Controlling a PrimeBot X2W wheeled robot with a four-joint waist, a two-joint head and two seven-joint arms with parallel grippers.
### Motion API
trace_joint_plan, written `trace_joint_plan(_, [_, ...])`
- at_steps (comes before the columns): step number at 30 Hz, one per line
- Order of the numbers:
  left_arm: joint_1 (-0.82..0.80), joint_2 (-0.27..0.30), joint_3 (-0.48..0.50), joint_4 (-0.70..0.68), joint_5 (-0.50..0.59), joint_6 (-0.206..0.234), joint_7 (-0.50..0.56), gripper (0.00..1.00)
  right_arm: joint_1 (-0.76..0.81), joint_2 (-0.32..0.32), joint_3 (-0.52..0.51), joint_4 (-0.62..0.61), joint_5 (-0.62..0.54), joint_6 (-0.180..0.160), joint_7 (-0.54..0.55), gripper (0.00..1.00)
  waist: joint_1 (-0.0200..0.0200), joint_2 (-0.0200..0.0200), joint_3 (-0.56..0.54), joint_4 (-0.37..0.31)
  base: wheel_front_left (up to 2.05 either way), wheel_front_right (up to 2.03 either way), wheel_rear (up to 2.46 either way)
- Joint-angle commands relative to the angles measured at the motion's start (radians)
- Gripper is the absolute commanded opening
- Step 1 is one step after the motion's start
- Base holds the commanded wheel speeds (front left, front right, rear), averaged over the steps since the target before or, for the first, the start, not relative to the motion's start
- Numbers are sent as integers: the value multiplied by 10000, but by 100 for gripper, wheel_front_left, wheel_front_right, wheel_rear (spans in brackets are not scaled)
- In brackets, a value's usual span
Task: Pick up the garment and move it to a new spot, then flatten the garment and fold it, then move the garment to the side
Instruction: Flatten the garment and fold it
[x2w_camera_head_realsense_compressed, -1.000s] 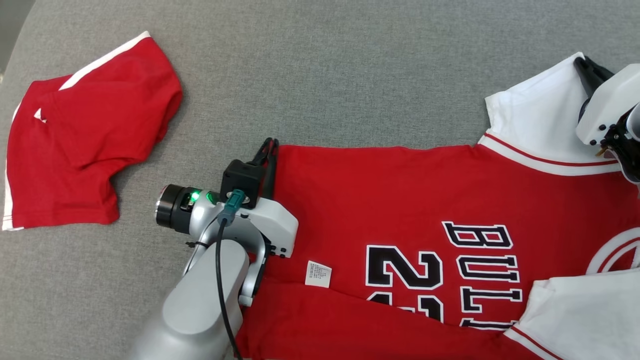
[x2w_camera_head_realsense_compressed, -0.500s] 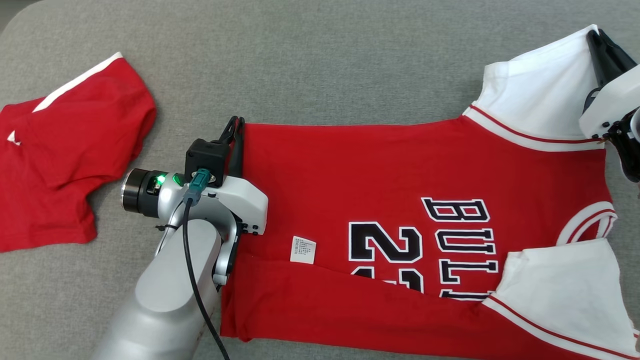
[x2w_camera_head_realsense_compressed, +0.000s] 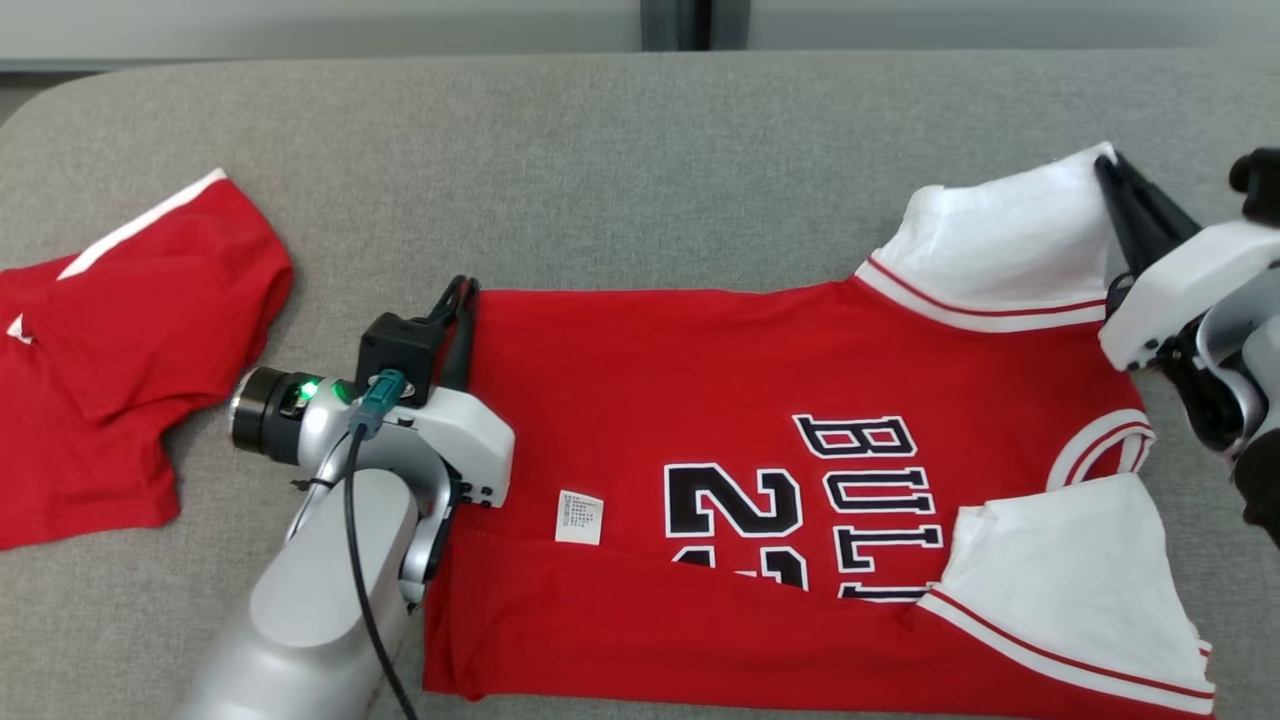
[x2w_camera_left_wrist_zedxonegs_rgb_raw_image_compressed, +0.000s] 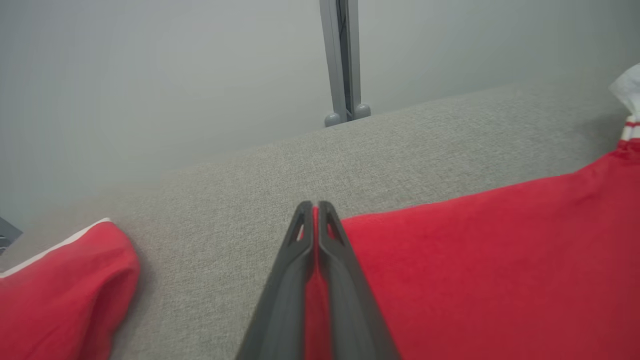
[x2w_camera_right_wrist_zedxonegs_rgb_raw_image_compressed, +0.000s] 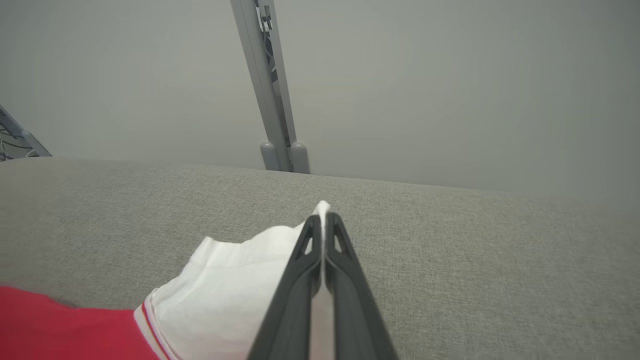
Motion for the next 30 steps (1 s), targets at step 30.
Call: trace_joint_plan(30, [2647, 2383, -1312, -2207, 238, -945, 1402, 0, 2990, -2281, 1588, -3448, 2458, -1, 2954, 0, 0, 0, -1785, -625, 0, 0, 0])
